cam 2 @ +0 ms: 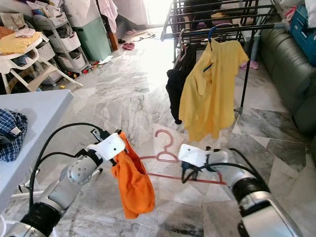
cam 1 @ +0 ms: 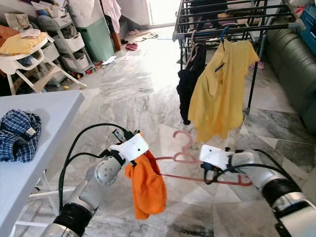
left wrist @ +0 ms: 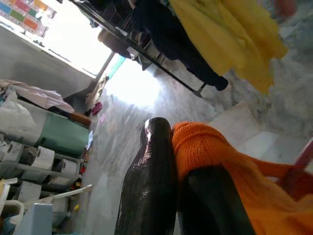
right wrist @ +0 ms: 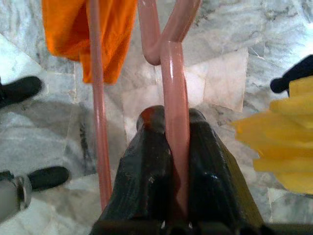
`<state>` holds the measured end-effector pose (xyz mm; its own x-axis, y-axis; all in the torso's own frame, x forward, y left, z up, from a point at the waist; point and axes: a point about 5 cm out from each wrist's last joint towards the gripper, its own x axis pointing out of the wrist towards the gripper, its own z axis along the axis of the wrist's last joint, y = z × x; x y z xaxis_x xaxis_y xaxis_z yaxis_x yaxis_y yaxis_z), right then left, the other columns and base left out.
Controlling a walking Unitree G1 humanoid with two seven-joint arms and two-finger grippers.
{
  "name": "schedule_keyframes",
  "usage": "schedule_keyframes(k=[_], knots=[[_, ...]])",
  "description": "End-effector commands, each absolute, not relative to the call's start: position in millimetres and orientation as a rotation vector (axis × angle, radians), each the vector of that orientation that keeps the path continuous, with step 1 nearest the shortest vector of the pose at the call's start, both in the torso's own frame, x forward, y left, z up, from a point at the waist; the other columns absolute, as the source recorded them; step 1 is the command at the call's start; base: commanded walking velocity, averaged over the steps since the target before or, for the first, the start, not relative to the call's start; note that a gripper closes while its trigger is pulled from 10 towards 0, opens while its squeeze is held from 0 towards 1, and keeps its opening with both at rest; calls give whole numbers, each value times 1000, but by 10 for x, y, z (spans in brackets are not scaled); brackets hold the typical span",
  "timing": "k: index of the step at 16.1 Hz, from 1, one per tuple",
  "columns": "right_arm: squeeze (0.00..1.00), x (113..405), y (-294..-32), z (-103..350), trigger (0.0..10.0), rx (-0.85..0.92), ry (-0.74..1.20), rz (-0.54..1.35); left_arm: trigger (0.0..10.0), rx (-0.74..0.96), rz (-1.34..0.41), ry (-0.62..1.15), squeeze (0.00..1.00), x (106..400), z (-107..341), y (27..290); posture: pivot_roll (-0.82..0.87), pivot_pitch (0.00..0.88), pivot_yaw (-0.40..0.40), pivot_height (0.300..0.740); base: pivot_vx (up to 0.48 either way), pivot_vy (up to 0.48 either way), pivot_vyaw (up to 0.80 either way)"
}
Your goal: Hang hanger
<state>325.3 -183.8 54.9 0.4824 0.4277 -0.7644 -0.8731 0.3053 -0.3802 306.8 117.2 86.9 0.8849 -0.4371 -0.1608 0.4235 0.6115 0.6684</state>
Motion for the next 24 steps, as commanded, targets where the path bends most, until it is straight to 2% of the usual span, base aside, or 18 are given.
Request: schedule_keyframes(k=[1, 7, 10, 12, 14, 18, 24], knots=[[0, 3311, -1746, 588, 10000, -904, 576, 930, 10000, 781, -499, -27, 0, 3057, 901, 1189, -78, 0, 145, 740, 0, 0, 0], [0, 3332, -1590, 536, 10000, -891, 562, 906, 10000, 777, -506, -15, 0, 3015, 872, 1169, -77, 0, 143, 740, 0, 0, 0], [0, 3424, -1435, 675, 10000, -846, 444, 892, 10000, 800, -499, 28, 0, 2998, 786, 1193, -80, 0, 143, 740, 0, 0, 0], [0, 3362, -1363, 666, 10000, -786, 439, 1000, 10000, 806, -494, 35, 0, 2996, 776, 1208, -81, 0, 142, 740, 0, 0, 0], [0, 3276, -1446, 560, 10000, -849, 521, 1060, 10000, 802, -488, 29, 0, 3011, 805, 1204, -80, 0, 141, 740, 0, 0, 0], [0, 3377, -1559, 593, 10000, -901, 561, 925, 10000, 801, -476, 52, 0, 3012, 800, 1220, -81, 0, 143, 740, 0, 0, 0], [0, 3265, -1839, 533, 10000, -931, 675, 989, 10000, 820, -442, 79, 0, 3041, 803, 1314, -75, 0, 145, 740, 0, 0, 0]])
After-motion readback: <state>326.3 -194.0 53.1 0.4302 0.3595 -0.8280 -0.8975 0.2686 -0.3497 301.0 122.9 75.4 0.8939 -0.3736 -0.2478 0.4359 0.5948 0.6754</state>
